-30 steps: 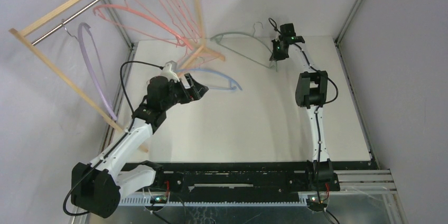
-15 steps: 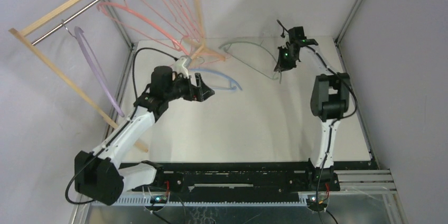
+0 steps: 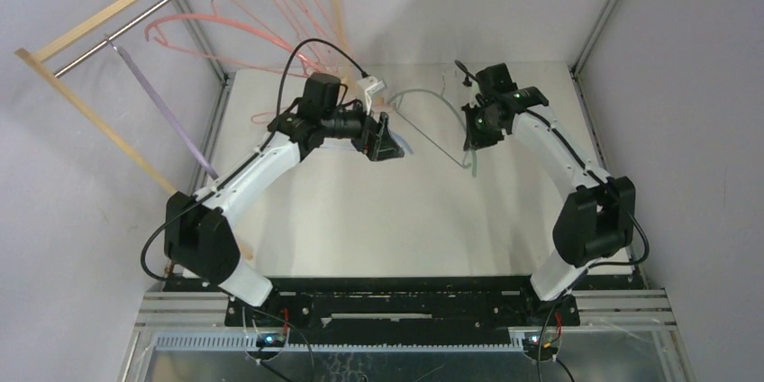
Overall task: Organize the hangers
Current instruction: Pick up the hanger at the center of the board.
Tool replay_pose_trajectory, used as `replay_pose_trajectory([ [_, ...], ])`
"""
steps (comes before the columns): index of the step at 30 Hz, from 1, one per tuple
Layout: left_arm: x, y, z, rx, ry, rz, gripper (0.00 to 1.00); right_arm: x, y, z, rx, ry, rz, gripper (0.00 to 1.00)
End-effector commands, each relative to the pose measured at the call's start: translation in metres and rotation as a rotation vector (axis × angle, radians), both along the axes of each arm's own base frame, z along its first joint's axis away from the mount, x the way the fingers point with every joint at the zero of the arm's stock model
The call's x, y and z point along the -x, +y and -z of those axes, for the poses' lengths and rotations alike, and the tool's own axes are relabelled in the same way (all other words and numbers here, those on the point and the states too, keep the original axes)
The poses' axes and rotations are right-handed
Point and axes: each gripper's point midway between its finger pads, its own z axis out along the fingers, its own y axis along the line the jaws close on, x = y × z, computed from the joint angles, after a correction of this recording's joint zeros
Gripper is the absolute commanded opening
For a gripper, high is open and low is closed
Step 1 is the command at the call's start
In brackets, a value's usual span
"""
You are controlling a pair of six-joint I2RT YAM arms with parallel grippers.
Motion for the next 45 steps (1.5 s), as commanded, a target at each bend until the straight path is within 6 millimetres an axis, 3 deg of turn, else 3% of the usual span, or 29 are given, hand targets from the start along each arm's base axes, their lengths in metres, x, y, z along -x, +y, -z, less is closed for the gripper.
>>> replay_pose_trajectory([
  [1,0.0,-0.021,-0.022,0.019,-0.091,0.126,0.94,0.032,-0.034,-0.025,0.069,0.0,0.059,0.0],
  [5,-0.012,-0.032,-0.022,0.02,-0.104,0.149,0.94,0.052,-0.046,-0.048,0.034,-0.02,0.084,0.0],
  [8,-0.022,-0.038,-0.013,0.014,-0.11,0.169,0.97,0.066,-0.043,-0.062,-0.008,-0.046,0.058,0.0],
  [11,-0.033,-0.048,0.002,0.011,-0.075,0.197,1.0,0.08,-0.03,-0.075,-0.079,-0.063,-0.001,0.0],
  [21,-0.051,-0.062,-0.011,0.039,-0.143,0.221,1.0,0.133,0.017,-0.1,-0.262,0.002,-0.185,0.0],
  [28,-0.046,-0.051,0.002,0.0,-0.186,0.205,1.0,0.152,0.026,-0.114,-0.28,0.009,-0.213,0.0],
  [34,-0.04,-0.04,0.028,-0.039,-0.143,0.207,1.0,0.161,0.023,-0.129,-0.277,-0.008,-0.207,0.0],
  [45,-0.01,-0.013,0.062,-0.074,-0.065,0.21,1.0,0.155,0.012,-0.147,-0.23,-0.079,-0.172,0.0],
])
